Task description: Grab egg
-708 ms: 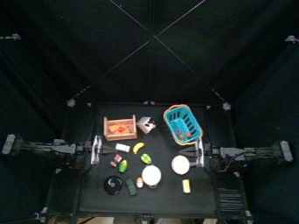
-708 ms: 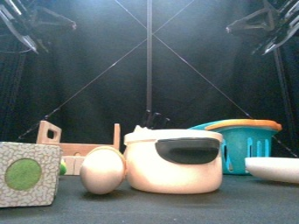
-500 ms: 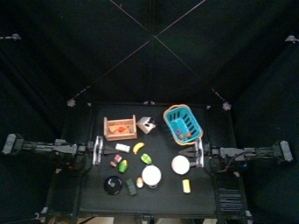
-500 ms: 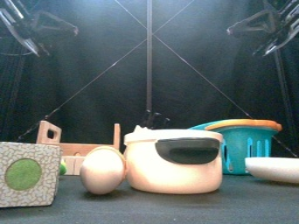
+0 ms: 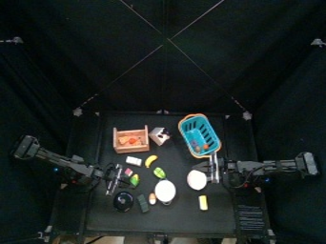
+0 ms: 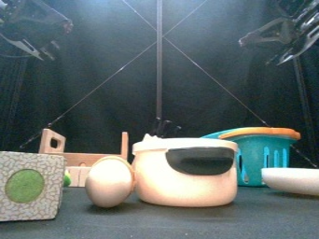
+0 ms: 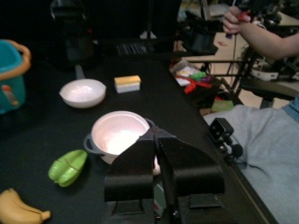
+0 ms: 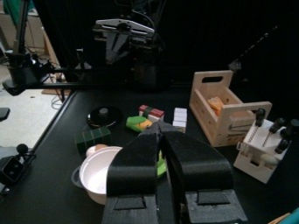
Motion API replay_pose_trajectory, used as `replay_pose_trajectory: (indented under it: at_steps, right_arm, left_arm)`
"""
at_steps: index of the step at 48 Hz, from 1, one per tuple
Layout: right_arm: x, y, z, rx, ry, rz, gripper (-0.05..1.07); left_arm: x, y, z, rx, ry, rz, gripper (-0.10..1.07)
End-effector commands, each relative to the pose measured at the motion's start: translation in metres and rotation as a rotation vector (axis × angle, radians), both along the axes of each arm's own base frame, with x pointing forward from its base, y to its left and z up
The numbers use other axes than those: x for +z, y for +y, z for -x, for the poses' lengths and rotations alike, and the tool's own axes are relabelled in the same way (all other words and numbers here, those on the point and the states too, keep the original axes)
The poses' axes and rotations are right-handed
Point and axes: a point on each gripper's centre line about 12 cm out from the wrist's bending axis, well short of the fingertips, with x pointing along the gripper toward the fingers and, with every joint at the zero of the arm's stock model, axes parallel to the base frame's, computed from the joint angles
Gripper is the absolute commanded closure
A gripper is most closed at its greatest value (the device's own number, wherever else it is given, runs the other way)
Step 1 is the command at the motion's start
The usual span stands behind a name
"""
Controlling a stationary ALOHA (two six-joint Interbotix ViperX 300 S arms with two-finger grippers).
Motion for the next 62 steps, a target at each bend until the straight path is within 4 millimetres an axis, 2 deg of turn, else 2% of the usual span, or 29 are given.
replay_pose_trajectory:
  at_steps: [1,13,22,39,47,53,62]
  right_arm:
    - [-0.001,0.000,-0.004,0.000,0.012,-0.002,1.03]
    - [-0.006,0.000,-0.007,-0.001,0.032,-0.008,1.03]
    - [-0.007,0.000,-0.006,-0.001,0.037,-0.008,1.03]
    - [-0.011,0.000,-0.007,0.001,0.052,-0.009,1.03]
    - [-0.013,0.001,-0.007,0.005,0.060,-0.009,1.03]
    - [-0.017,0.001,-0.008,0.004,0.075,-0.013,1.03]
    - [-0.022,0.001,-0.011,0.002,0.098,-0.019,1.03]
  left_arm:
    - [0.004,-0.013,-0.016,-0.019,0.021,0.010,0.47]
    - [-0.033,-0.020,-0.038,-0.013,0.190,-0.035,0.14]
    - [-0.050,-0.024,-0.057,-0.001,0.284,-0.050,0.02]
    - [-0.085,-0.038,-0.096,-0.014,0.546,-0.128,0.00]
    - [-0.096,-0.035,-0.106,-0.020,0.636,-0.196,0.00]
    - [-0.098,-0.028,-0.111,-0.020,0.643,-0.236,0.00]
    - [-0.100,-0.032,-0.120,-0.008,0.658,-0.205,0.00]
